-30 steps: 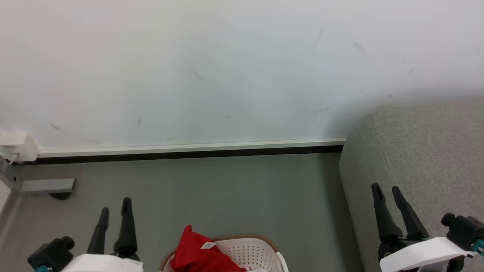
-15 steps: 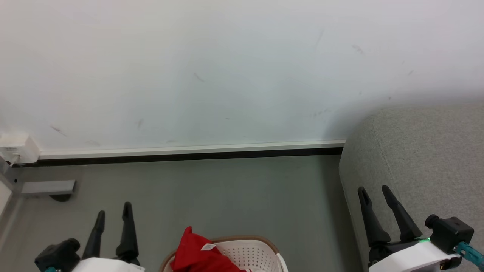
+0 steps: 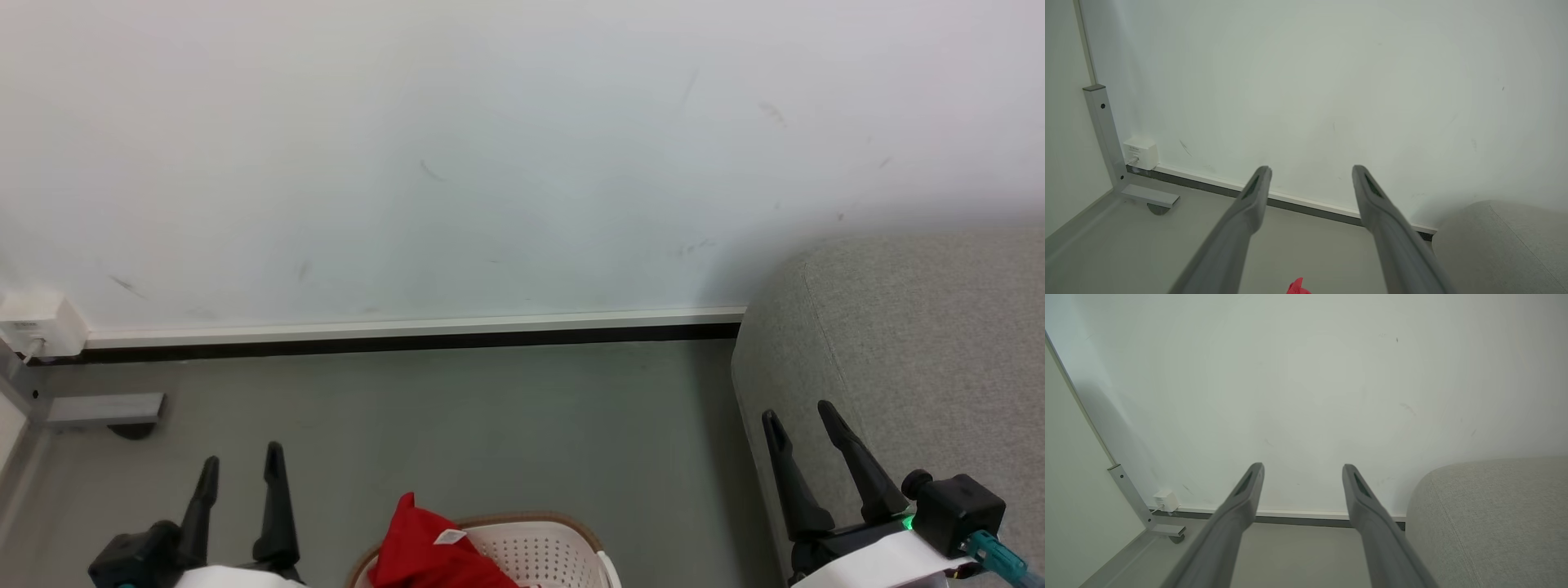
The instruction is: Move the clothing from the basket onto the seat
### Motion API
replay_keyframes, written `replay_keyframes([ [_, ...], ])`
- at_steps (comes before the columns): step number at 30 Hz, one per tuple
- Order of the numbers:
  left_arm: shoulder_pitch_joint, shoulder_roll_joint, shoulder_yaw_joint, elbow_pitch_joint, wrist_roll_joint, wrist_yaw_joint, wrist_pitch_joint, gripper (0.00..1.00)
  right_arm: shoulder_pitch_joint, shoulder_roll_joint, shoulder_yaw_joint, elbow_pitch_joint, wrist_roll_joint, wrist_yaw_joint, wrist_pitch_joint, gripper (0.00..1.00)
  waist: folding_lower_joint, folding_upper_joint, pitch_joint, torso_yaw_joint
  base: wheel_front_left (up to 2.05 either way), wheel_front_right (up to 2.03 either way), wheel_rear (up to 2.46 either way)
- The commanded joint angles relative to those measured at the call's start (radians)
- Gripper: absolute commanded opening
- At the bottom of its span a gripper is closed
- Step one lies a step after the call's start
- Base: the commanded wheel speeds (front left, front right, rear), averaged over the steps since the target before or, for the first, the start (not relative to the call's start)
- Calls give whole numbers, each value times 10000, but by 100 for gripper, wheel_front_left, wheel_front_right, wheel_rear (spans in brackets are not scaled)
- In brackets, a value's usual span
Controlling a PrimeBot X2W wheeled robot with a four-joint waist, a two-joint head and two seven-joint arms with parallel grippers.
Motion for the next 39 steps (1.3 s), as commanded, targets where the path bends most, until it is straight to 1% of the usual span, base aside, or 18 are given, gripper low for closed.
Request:
replay_keyframes([
  [1, 43, 102, 3, -49, 342, 46, -108, 100, -114, -102, 56, 4, -252, -15, -115, 100, 0, 0, -6, -1, 0, 0, 0],
  [13, 26, 91, 53, -29, 1277, 95, -356, 100, -124, -67, 104, 130, -991, -17, -351, 100, 0, 0, -65, 23, 0, 0, 0],
  [30, 198, 5, 126, -189, 2435, 103, -649, 100, -97, -87, 203, 75, -1733, -20, -654, 100, 0, 0, -118, -3, 0, 0, 0],
  [33, 194, -5, 147, -190, 2648, 96, -709, 100, -71, -95, 229, 93, -1834, -21, -721, 100, 0, 0, -113, -11, 0, 0, 0],
  [39, 198, -23, 236, -194, 2611, 37, -697, 100, -15, 3, 76, 103, -1573, -21, -707, 100, 0, 0, -105, -48, 0, 0, 0],
])
